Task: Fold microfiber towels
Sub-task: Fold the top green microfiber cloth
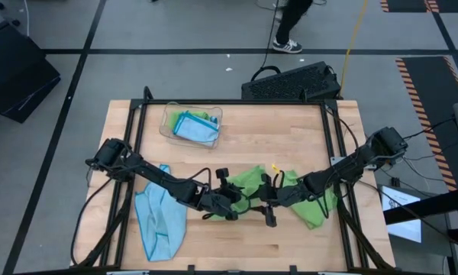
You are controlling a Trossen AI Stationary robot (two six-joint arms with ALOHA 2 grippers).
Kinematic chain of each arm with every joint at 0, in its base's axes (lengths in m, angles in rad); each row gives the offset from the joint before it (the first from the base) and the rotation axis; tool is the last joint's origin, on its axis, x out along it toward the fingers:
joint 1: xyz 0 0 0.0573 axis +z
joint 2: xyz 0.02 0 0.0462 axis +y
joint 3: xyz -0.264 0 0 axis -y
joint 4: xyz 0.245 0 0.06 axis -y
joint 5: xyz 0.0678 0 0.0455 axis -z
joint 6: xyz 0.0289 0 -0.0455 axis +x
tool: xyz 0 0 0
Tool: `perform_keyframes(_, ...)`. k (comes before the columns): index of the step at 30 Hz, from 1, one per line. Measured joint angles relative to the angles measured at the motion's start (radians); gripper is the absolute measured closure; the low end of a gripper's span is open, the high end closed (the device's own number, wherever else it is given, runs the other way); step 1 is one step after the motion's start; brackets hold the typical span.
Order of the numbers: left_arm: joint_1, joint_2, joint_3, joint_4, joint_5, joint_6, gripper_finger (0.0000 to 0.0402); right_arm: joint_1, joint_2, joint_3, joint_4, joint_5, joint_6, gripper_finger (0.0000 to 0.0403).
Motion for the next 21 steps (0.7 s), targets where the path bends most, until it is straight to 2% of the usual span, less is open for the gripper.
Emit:
perform_keyframes(9,0.011,0.000,0.000,-0.006,0.000,-0.035,0.0394,-0.003,0.002,0.000,-0.002,0.001,0.002,0.0242)
perform_keyframes(14,0.011,0.000,0.000,-0.006,0.001,-0.044,0.0397,-0.010,0.002,0.000,-0.003,0.075,0.002,0.0252)
perform_keyframes(21,0.011,0.000,0.000,-0.013,0.001,-0.060,0.0397,-0.010,0.002,0.000,0.005,0.075,-0.003,0.0276)
